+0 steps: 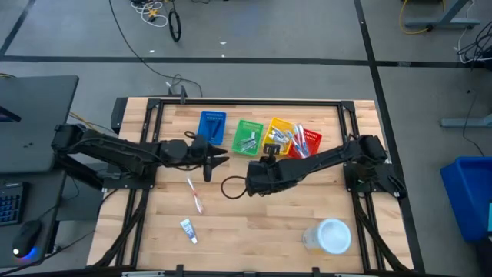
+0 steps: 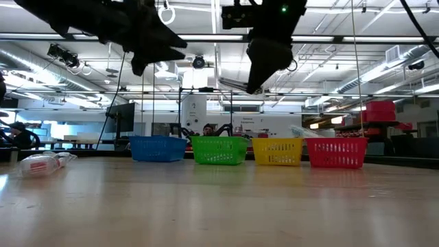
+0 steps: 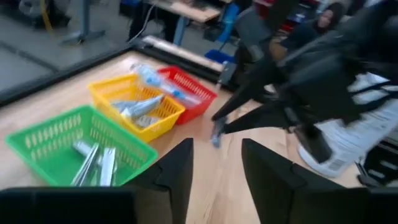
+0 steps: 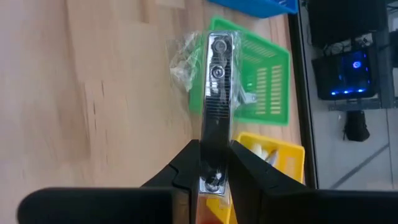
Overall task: Pick & Place Travel size toiletries
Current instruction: Put the silver nail cutter into the green bin
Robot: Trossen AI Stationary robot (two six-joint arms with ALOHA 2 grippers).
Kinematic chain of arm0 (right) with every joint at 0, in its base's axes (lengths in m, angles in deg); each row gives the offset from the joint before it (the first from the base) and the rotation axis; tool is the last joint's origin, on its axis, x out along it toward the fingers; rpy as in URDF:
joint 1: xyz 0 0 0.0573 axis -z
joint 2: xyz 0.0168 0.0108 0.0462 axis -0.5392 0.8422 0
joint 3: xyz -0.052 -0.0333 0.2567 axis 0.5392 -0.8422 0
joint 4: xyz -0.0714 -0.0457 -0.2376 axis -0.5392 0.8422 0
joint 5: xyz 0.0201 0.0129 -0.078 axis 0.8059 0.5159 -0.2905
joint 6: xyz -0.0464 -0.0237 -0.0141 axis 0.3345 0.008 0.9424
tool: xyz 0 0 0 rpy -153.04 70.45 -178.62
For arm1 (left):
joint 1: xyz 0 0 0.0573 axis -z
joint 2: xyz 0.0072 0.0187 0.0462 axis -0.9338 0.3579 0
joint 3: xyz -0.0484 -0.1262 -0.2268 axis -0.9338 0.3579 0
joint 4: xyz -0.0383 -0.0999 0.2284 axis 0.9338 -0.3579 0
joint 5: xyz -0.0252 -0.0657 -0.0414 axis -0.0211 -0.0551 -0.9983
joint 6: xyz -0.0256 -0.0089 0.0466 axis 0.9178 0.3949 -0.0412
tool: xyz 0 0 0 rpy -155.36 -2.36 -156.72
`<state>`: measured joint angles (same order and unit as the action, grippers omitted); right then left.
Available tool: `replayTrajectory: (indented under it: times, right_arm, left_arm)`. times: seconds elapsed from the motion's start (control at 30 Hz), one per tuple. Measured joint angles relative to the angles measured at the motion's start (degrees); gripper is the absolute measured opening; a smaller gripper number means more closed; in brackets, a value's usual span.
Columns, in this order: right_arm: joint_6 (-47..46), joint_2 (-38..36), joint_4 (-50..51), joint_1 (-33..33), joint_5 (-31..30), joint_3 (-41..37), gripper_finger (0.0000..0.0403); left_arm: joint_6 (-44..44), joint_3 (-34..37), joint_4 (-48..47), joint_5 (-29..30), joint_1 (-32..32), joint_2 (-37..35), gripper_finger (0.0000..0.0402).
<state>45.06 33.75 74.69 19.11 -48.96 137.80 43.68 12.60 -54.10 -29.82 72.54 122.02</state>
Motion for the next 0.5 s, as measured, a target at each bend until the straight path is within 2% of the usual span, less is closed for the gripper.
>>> replayTrajectory:
  times: [0.17, 0.4, 0.5]
  right_arm:
    - [1.9, 0.0, -2.3, 1.0, 0.0, 0.0, 0.0067]
    - [3.1, 0.0, -3.5, 1.9, 0.0, 0.0, 0.0067]
    - [3.7, 0.0, -3.5, 1.9, 0.0, 0.0, 0.0067]
  left_arm:
    - [4.7, 0.0, 1.8, -0.5, -2.0, 5.2, 0.0167]
    - [4.5, 0.0, 17.4, -1.8, -2.3, 15.1, 0.0171]
    - [5.5, -0.7, 19.7, -1.8, -2.7, 18.1, 0.0171]
